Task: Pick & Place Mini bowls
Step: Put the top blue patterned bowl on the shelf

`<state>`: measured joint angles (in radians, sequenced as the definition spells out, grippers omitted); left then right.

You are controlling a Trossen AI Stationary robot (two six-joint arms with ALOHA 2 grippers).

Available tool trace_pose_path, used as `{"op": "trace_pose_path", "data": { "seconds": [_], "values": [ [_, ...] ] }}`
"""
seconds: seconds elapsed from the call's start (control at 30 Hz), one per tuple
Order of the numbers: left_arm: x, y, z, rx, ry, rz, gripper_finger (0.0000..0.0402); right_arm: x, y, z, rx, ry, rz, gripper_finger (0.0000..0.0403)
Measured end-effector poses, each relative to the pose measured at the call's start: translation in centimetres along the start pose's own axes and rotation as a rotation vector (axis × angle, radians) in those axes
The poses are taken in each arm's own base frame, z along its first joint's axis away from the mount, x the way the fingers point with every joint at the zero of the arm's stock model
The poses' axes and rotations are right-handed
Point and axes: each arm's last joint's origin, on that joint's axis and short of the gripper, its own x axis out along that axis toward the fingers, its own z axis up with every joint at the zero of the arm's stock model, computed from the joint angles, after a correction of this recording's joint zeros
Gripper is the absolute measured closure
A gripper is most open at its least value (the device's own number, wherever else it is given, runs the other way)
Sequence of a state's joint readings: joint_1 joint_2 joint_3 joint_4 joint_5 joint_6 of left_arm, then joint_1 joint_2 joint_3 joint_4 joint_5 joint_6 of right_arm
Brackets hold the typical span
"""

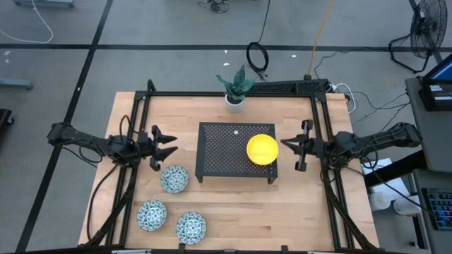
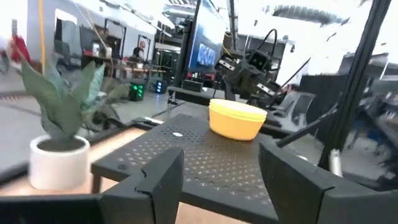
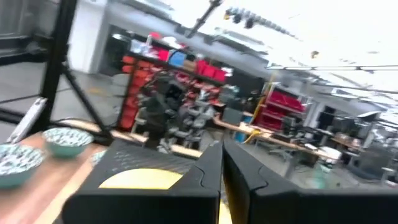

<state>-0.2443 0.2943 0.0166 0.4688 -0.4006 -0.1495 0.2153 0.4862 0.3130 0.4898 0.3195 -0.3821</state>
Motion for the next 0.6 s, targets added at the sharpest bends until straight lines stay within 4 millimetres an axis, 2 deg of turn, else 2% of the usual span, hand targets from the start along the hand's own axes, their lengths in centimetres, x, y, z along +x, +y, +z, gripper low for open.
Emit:
{"op": "trace_pose_path", "data": {
  "seconds": [0.13, 0.23, 0.3, 0.37, 0.47, 0.6],
  "values": [
    [0.1, -0.3, 0.3, -0.156, 0.046, -0.06, 0.019, 0.0, -0.1, 0.0, -0.009, 0.011, -0.021, 0.0402],
    [0.6, -0.6, 1.6, -0.22, 0.154, 0.043, 0.019, 0.1, 0.0, -0.2, -0.035, 0.023, -0.015, 0.0402],
    [0.8, -0.5, 2.4, -0.189, 0.223, 0.189, 0.019, 0.1, 0.1, -0.2, -0.039, 0.028, -0.013, 0.0402],
    [1.2, -0.7, 3.7, -0.145, 0.267, 0.264, 0.019, 0.1, 0.0, -0.2, -0.048, 0.028, -0.013, 0.0402],
    [1.9, -1.3, 5.3, -0.117, 0.329, 0.261, 0.019, 0.1, 0.1, -0.3, -0.058, 0.031, -0.013, 0.0401],
    [3.5, -2.6, 7.2, -0.088, 0.43, 0.173, 0.019, 0.1, 0.0, -0.2, -0.069, 0.029, -0.014, 0.0402]
  ]
}}
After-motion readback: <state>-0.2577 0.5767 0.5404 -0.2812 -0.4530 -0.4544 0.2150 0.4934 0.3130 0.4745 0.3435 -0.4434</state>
